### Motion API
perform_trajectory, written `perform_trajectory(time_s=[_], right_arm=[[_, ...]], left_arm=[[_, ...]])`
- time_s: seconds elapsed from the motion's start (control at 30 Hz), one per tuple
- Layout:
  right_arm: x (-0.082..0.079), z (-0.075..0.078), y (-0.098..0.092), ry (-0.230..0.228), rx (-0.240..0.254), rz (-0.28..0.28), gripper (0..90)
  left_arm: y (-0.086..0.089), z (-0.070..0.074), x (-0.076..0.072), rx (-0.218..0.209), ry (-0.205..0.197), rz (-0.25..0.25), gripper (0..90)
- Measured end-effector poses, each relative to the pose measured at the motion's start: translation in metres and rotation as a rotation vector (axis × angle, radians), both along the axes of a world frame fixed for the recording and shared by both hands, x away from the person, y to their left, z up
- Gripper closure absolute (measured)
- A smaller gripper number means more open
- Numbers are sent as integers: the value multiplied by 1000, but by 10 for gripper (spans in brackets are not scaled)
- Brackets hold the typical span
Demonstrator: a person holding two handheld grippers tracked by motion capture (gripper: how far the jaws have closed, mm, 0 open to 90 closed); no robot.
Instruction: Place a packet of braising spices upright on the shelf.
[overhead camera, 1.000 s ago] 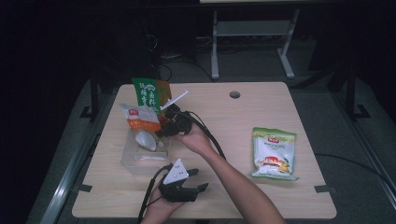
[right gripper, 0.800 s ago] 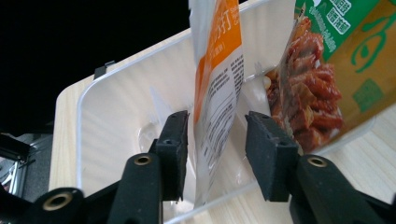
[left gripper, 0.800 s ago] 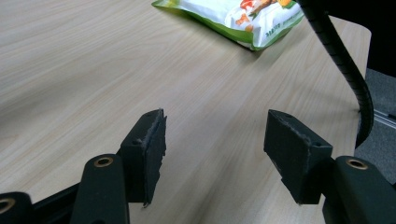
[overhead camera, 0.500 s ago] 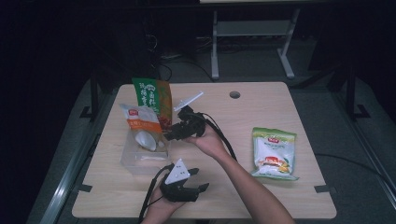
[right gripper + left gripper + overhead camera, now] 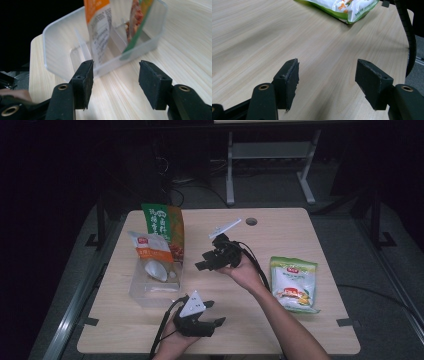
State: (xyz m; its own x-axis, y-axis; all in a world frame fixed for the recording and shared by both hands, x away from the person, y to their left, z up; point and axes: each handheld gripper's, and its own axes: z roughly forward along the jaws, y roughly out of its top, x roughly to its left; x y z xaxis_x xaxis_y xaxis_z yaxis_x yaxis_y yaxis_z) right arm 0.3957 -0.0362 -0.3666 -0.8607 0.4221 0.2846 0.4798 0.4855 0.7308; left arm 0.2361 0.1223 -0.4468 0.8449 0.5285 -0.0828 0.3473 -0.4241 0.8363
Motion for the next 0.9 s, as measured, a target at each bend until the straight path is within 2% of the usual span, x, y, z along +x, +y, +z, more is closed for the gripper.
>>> perform_trajectory(time_s=[0.37,0.5,0.67,0.9], right_arm=[[-5,-4,-41,16,12,-54,411],[-8,-7,-56,20,7,-79,395],[-11,-8,-74,27,6,-113,383],[-18,-10,-90,32,-2,-137,366]], left_arm=[[0,-1,2,-13,14,2,333],[1,-1,3,-1,12,0,327],[1,-1,4,-4,10,4,321],[-1,-1,4,-9,1,0,319]])
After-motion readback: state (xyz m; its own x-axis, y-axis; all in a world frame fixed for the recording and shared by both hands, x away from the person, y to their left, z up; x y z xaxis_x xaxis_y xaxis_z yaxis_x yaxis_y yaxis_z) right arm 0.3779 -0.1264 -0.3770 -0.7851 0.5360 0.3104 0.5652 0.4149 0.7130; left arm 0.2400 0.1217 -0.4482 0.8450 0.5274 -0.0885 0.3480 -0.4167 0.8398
